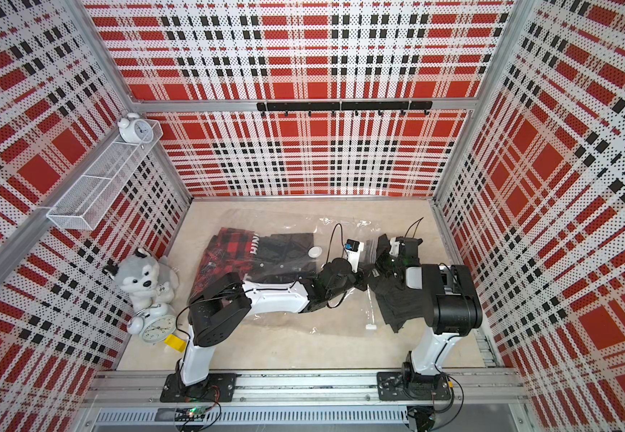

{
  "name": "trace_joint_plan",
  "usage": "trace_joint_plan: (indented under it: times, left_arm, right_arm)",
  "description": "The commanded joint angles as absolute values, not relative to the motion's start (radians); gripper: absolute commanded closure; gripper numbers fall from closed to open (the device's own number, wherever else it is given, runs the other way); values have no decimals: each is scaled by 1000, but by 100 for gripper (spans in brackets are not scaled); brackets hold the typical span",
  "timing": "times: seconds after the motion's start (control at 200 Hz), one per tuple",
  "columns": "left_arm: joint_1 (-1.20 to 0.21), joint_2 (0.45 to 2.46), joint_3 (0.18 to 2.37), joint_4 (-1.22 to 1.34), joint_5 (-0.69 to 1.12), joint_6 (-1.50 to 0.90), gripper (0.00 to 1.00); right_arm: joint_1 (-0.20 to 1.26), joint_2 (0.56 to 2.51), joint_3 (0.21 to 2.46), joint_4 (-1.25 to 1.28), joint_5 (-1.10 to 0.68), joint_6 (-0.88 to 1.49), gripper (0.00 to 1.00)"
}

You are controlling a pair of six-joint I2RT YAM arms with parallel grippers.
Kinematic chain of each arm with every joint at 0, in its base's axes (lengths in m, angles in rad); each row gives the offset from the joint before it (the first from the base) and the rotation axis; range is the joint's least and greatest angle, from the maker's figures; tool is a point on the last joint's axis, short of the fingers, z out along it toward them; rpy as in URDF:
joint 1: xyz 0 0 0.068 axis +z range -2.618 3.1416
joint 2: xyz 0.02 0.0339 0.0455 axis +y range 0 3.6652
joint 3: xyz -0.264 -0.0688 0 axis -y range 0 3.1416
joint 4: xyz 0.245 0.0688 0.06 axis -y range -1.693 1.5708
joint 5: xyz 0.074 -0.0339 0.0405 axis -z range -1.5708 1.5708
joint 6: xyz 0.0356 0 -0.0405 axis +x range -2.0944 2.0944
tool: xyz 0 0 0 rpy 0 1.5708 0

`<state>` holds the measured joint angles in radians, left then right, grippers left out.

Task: Place the folded shirt into the vacuum bag
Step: Place the shirt in the vacuum bag.

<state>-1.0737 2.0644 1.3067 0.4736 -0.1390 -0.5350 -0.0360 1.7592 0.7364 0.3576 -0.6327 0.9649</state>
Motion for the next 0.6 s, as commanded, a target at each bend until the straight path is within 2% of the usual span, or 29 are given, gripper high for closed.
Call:
trace_joint_plan:
  times: [0.0,0.18,0.296,0.521,0.591]
  left_arm:
    - [-1098,2090,1296,511,-111,-541,100]
    - [-1108,2105,1295,511,-109,-549,100]
    - [-1106,2109,1294,511,-128,-545,100]
    - [-1057,2136,1272,521,-134,-531,100]
    - [-1050,2144,1264,537,-115,-531,100]
  right_arm:
    - [-43,1746,766,404,-640,1015,100]
    - [-43,1787,783,463,-635,1069,100]
    - [-39,1849,836,394,-616,996,100]
    - [-42,1746,836,154,-530,774,37]
    - [-44,1674,826,60,-485,704,24]
